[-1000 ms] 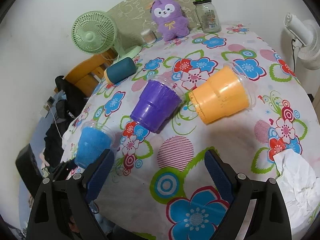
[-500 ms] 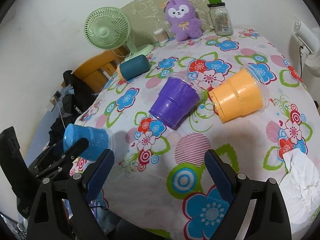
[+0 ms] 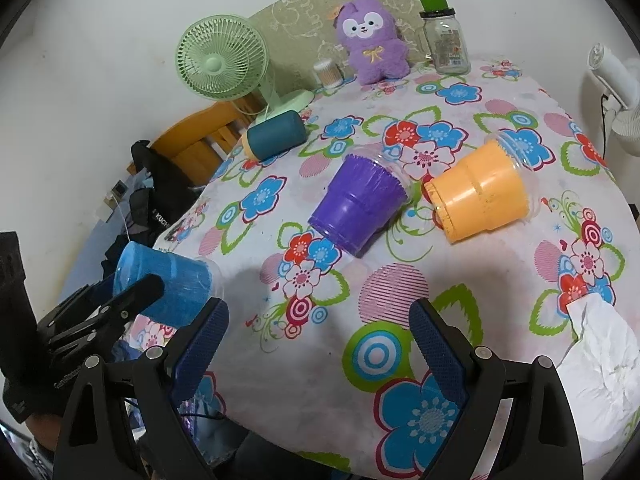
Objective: Flip cup upside down
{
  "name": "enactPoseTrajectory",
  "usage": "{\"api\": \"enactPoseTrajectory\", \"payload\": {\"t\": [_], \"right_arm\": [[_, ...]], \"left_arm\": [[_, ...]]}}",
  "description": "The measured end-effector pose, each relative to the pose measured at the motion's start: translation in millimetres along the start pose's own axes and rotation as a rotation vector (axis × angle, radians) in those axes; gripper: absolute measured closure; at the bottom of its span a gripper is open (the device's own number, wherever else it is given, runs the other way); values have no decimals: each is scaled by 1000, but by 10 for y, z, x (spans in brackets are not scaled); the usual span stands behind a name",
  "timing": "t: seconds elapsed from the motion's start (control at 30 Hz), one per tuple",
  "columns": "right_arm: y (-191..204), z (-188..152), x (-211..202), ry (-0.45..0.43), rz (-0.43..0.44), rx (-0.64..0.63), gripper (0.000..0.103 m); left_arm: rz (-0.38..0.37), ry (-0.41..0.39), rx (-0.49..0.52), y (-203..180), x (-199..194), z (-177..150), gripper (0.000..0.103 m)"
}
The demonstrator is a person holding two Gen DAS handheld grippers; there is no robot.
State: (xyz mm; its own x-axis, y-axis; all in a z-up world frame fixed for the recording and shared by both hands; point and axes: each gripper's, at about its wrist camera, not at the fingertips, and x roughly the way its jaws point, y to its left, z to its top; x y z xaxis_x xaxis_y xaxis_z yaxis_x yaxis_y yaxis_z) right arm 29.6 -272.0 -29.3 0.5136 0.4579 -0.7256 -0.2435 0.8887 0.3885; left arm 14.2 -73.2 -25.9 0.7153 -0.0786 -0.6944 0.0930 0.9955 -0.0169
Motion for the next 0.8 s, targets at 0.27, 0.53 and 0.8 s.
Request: {"api": "enactPoseTrajectory", "payload": {"t": [0.27,0.53,0.8], "right_arm": [[-1,-22,24,10,-4,1,10],[11,-22,58,22,-10,-2,10],[44,-25,105,33,-10,-10,10]], "left_arm": [[0,37,-11,12,97,-11,46],[-5,25,-8,2,85,13,25],[-5,23,-18,50,83,14,25]]}}
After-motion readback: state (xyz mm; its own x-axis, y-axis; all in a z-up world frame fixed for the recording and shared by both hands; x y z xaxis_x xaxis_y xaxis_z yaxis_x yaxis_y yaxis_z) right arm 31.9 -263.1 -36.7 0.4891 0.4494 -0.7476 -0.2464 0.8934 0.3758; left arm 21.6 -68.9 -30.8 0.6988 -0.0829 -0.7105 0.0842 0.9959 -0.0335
